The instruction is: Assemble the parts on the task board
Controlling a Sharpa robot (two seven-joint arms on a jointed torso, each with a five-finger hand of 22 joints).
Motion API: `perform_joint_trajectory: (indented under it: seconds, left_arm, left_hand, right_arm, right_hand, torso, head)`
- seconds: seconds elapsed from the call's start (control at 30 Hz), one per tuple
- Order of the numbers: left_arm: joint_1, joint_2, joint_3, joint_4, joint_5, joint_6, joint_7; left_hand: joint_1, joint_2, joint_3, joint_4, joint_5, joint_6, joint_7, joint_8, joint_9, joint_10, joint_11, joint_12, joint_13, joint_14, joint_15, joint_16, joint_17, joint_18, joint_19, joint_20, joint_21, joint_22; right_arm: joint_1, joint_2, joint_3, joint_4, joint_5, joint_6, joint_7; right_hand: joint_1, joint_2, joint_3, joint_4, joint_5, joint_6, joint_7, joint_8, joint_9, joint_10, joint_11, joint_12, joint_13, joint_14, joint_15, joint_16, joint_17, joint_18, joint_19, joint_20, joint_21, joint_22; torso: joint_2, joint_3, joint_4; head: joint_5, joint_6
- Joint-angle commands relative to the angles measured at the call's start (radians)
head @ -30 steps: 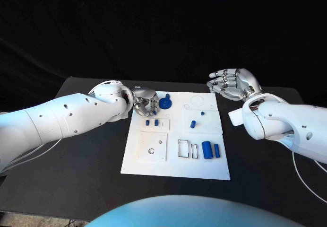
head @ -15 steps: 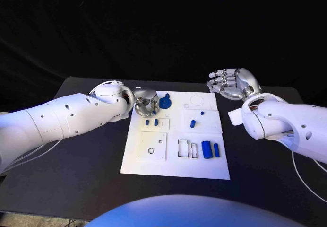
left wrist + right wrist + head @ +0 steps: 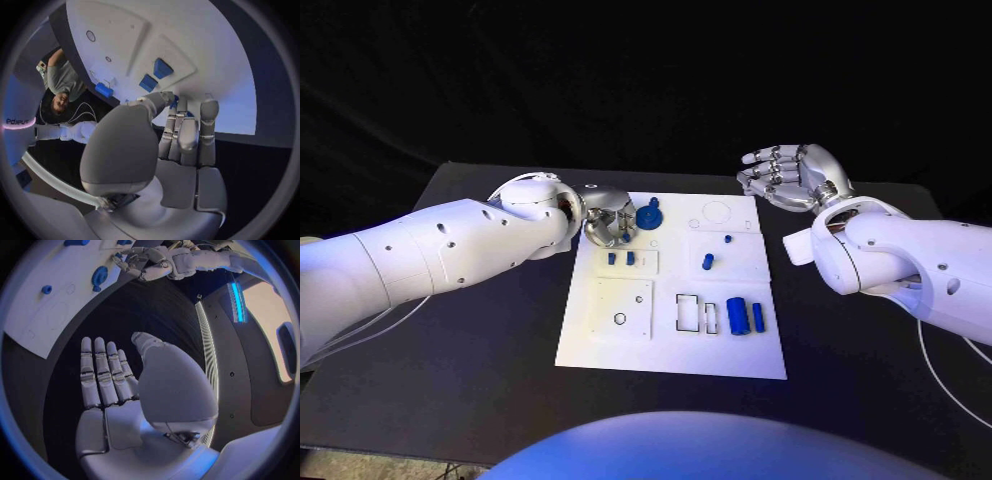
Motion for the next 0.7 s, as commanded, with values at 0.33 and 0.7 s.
perform_joint_trajectory:
  seconds: [0.33,0.7]
  left_arm:
    - [-0.003,-0.002,-0.001,0.004,0.007,-0.009,-0.006]
    - [-0.003,-0.007,0.0,-0.005,0.009,-0.019,-0.014]
  left_hand:
    - [-0.046,-0.026,-0.001,-0.012,-0.004,-0.098,0.008,-0.078,-0.026,-0.066,0.029,-0.062,-0.002,-0.03,0.022,-0.016,-0.059,0.002,-0.043,0.015,-0.042,-0.063]
    - [-0.05,-0.026,-0.028,-0.019,-0.003,-0.136,0.006,-0.107,-0.037,-0.129,0.048,-0.085,-0.003,-0.064,0.039,-0.028,-0.118,0.011,-0.081,0.032,-0.073,-0.118]
  right_arm:
    - [-0.002,-0.001,0.0,0.0,-0.01,0.013,-0.005]
    - [-0.002,-0.002,0.0,-0.006,-0.026,0.025,-0.019]
  right_hand:
    - [-0.014,0.0,0.005,-0.004,-0.006,0.007,0.062,-0.006,-0.002,0.0,0.007,-0.004,-0.001,-0.004,0.005,-0.007,-0.002,0.018,-0.002,0.008,-0.004,-0.003]
    - [-0.013,-0.007,0.005,-0.012,-0.009,0.013,0.061,-0.006,-0.002,-0.002,0.007,-0.008,-0.001,-0.004,0.007,-0.013,-0.011,0.018,-0.007,0.01,-0.004,-0.015]
  torso:
    - [0.001,0.0007,-0.0005]
    - [0.0,0.0002,-0.0006]
  head:
    - [0.0,0.002]
    - [-0.001,0.002]
